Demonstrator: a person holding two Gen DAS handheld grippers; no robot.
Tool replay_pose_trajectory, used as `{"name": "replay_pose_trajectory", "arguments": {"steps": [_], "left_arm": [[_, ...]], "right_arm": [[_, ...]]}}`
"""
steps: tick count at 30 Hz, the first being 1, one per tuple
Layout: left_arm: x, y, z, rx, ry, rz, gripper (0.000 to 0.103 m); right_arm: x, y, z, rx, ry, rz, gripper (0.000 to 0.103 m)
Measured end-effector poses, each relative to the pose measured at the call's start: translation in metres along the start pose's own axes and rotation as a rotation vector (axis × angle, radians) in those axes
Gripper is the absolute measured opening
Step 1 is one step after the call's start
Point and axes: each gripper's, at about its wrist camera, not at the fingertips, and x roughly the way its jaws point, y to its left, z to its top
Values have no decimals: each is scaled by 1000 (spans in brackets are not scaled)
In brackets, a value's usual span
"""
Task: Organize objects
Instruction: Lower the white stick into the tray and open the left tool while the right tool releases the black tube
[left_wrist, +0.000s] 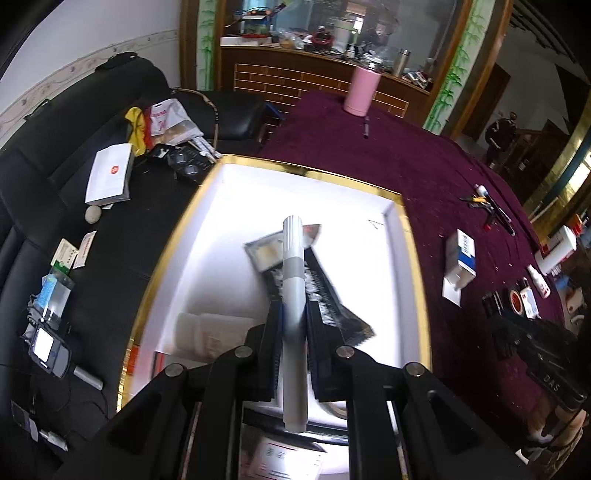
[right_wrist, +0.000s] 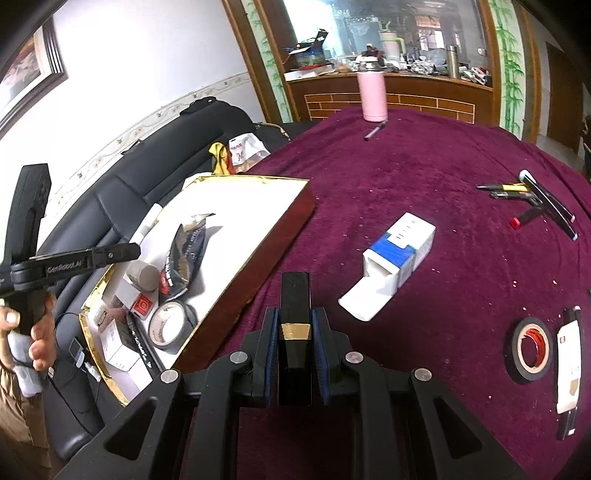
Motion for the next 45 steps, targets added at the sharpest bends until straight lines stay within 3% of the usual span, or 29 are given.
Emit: {"name": "replay_pose_trajectory", "arguments": {"steps": [17, 27, 34, 45], "left_arm": [[9, 42, 23, -53, 4, 32, 12], [42, 46, 59, 63, 79, 29, 12], [68, 48, 63, 85, 121, 58, 12], [79, 60, 66, 61, 139, 51, 12]], "right_arm": [[12, 38, 14, -74, 6, 43, 20], [18, 56, 15, -103, 21, 51, 20], [26, 66, 28, -101, 19, 72, 20], [83, 79, 64, -51, 89, 123, 20]]}}
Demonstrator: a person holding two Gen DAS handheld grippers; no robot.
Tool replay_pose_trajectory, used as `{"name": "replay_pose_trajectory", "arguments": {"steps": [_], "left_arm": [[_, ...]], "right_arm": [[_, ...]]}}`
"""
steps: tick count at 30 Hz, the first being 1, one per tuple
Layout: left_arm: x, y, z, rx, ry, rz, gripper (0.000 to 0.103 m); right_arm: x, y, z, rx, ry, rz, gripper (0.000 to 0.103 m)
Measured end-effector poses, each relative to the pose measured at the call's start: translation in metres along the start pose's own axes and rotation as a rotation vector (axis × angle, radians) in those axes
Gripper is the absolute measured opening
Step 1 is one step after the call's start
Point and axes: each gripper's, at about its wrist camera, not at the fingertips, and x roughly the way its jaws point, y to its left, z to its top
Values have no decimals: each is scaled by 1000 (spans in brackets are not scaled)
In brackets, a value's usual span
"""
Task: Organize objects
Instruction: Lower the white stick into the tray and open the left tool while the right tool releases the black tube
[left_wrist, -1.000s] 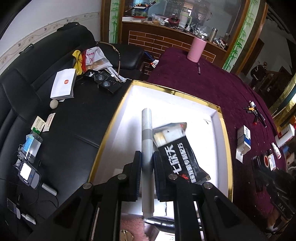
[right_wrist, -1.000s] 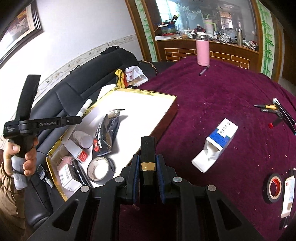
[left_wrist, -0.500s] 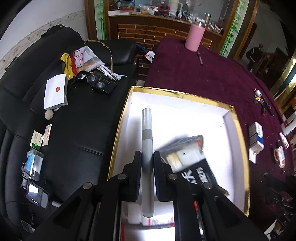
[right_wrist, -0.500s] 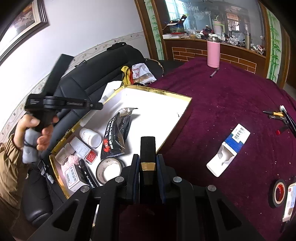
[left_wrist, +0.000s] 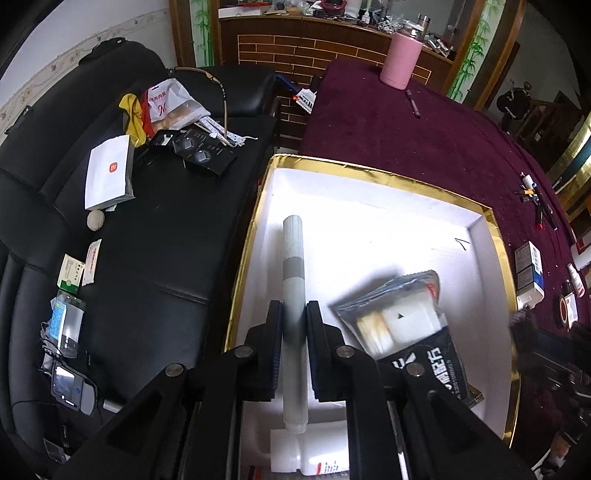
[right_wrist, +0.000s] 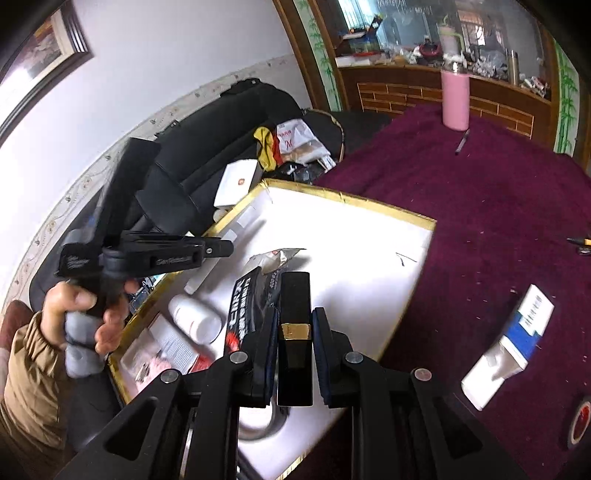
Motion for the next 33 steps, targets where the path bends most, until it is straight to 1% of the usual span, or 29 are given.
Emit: {"name": "replay_pose_trajectory", "arguments": {"steps": [4, 13, 18, 28, 29, 30, 31, 32, 33], "left_arm": [[4, 1, -2, -3, 10, -7, 12], [11, 5, -6, -19, 25, -13, 12], [12, 2, -8, -5, 26, 4, 12], [13, -5, -10, 2, 25, 28, 13], [13, -5, -10, -2, 26, 28, 13], [12, -5, -10, -6, 28, 29, 16], [12, -6, -10, -9, 27, 29, 22], [11, -6, -10, -8, 27, 30, 25], [9, -8, -11, -5, 22, 33, 31]], "right_arm": [[17, -2, 4, 21, 25, -12, 20], [33, -5, 9, 15, 58, -46, 20], [44, -6, 4, 6, 84, -57, 20], [50, -9, 2, -18, 77, -97, 20], [50, -10, 2, -21, 75, -99, 20], [50, -10, 1, -22, 71, -96, 21], [49, -11, 1, -20, 66, -93, 21], [49, -11, 1, -17, 62, -94, 21], [48, -12, 1, -14, 61, -95, 21]]}}
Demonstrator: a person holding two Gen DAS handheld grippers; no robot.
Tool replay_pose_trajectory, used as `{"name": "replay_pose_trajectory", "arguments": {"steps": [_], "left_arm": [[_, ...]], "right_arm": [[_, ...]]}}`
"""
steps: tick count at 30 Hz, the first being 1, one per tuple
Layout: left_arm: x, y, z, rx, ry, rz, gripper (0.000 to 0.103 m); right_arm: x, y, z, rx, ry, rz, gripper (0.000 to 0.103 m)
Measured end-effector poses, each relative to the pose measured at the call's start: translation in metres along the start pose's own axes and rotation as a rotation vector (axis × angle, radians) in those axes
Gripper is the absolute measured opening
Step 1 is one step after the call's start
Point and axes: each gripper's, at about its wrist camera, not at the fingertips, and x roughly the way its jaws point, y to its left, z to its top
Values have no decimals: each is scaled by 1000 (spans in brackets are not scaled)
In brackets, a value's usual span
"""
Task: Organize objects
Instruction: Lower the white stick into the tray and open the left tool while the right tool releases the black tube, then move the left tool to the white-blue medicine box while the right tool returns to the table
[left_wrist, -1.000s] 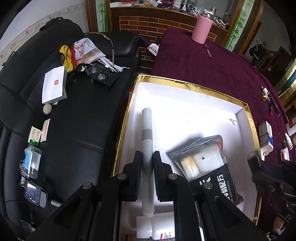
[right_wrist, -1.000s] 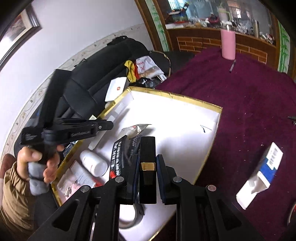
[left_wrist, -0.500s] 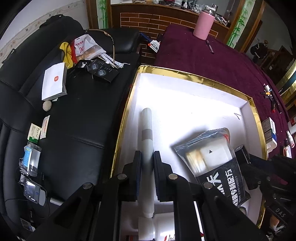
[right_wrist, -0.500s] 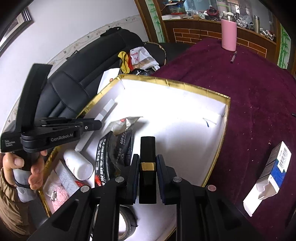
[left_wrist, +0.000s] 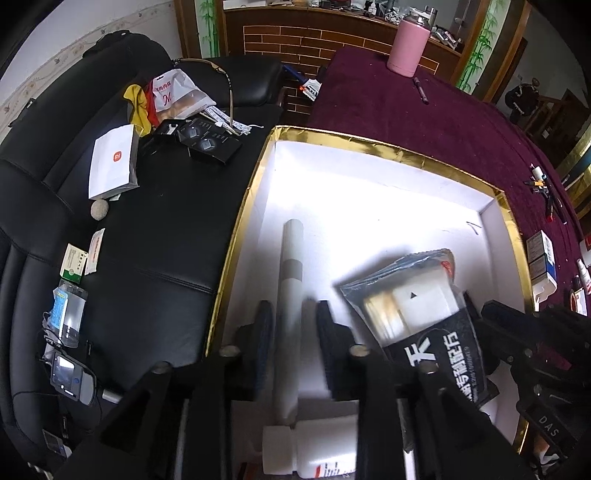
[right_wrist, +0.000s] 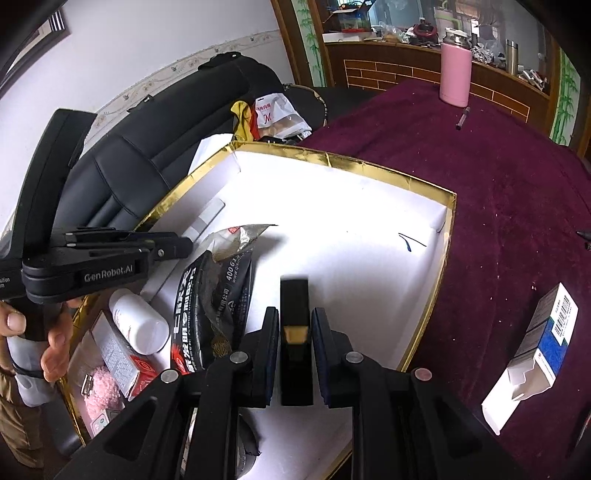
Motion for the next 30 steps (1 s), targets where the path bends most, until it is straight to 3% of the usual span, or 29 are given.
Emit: {"name": "replay_pose_trajectory", "arguments": {"steps": [1, 5, 7, 9, 13, 15, 19, 23, 30], "left_arm": [[-3, -1, -1, 2, -6, 7, 36], [-14, -3, -4, -6, -26, -7, 38], [-22, -3, -6, -20, -35, -24, 39], [-32, -5, -10, -38, -50, -43, 43], [-50, -12, -23, -80, -82, -85, 57], [-55, -17, -29, -89, -81, -112, 57], [-61, -35, -39, -85, -69, -156, 58], [-65, -67, -44, -59, -63, -195, 58], [-72, -143, -46, 60, -68, -252, 58]], "right_arm": [[-2, 0, 0, -1, -5, -1, 21], [-16, -1, 0, 4, -46, 7, 22], [-29, -1, -2, 1, -78, 18, 29], [-45, 0, -8, -10, -120, 16, 49], [-82, -7, -30, -12, -190, 8, 79], [-102, -17, -46, -13, -230, -10, 95], [-130, -46, -71, 23, -257, -63, 98], [-148, -87, -93, 136, -258, -85, 103], [-182, -144, -138, 315, -283, -135, 103]]}}
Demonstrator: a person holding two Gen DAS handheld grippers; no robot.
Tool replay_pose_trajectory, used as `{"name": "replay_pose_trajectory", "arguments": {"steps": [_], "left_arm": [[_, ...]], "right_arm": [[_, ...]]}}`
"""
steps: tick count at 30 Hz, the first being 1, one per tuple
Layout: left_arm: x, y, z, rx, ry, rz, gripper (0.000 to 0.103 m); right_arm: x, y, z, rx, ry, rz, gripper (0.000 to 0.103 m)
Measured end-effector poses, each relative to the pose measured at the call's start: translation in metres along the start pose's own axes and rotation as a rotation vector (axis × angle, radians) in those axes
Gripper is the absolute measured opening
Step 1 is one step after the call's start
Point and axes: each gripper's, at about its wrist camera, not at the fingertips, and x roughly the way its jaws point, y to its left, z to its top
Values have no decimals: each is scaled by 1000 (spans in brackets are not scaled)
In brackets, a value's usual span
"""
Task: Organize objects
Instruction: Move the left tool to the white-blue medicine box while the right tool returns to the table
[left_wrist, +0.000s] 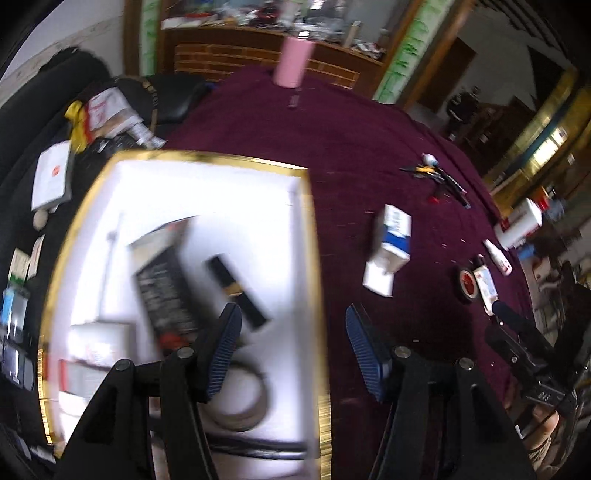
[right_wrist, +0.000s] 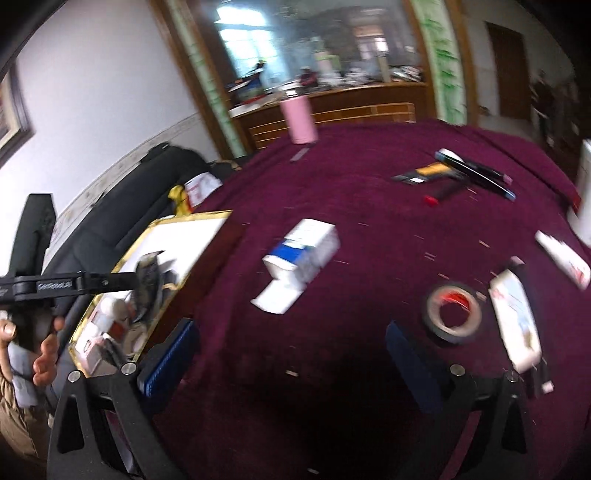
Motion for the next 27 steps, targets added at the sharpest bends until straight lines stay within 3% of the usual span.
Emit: {"name": "replay_pose_trajectory", "arguments": {"steps": [4, 11, 22, 27], "left_arm": [[14, -46, -4, 88, -9, 9, 58], [51, -104, -6, 186, 61, -24, 58], [103, -133, 27, 208, 74, 56, 58], [132, -138, 41, 231, 60, 128, 58]], "right_arm": [[-20, -33, -9, 67, -29, -33, 103], [-40, -78, -21, 136, -45, -94, 103], [-44, -103, -28, 190, -55, -82, 103], [-46, -107, -28, 202, -62, -73, 103]]}}
